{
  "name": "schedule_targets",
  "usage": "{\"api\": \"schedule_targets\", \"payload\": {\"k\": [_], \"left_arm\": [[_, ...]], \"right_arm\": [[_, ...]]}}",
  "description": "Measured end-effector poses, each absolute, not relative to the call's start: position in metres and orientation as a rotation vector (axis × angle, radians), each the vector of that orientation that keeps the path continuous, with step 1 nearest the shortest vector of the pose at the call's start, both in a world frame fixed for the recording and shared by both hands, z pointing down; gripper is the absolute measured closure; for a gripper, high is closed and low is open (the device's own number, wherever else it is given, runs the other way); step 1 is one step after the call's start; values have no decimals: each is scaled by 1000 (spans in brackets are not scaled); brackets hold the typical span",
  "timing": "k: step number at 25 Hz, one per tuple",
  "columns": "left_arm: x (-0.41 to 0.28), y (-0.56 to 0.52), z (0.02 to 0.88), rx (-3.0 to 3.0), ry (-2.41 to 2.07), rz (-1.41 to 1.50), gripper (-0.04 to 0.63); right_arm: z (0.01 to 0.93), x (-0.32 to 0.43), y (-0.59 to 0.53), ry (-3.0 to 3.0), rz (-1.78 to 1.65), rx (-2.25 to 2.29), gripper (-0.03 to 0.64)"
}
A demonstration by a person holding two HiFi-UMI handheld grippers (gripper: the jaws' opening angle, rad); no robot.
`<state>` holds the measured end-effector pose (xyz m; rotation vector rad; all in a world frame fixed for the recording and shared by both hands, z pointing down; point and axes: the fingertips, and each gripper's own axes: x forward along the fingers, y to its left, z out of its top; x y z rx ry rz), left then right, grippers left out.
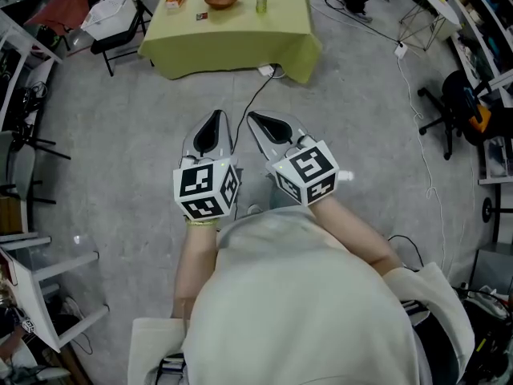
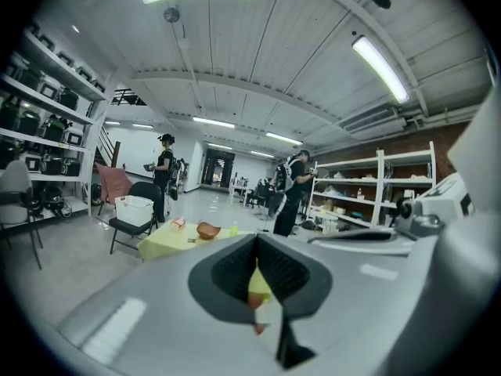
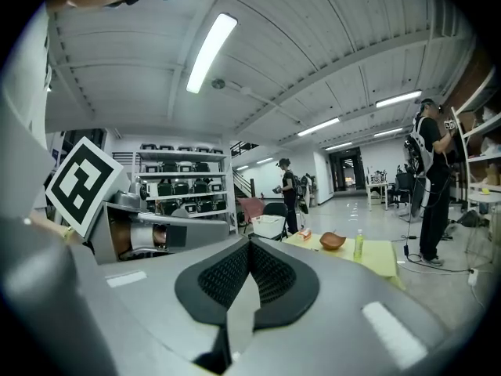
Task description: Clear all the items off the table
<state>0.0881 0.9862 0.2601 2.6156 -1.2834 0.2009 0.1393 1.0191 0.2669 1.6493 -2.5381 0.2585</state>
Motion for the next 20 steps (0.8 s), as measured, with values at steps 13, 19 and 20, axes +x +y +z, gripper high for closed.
{"api": "schedule_targets", "payload": {"k": [13, 19, 20], "left_arm": [[66, 983, 272, 2576, -1282, 203, 584], [65, 964, 274, 2547, -1292, 194, 584], [66, 960, 274, 2545, -1295, 193, 584]], "right_arm": [[278, 116, 1019, -2534, 311, 1621, 620], [277, 115, 1001, -2548, 329, 1612, 620], [277, 117, 997, -2550, 331, 1611, 620]]}}
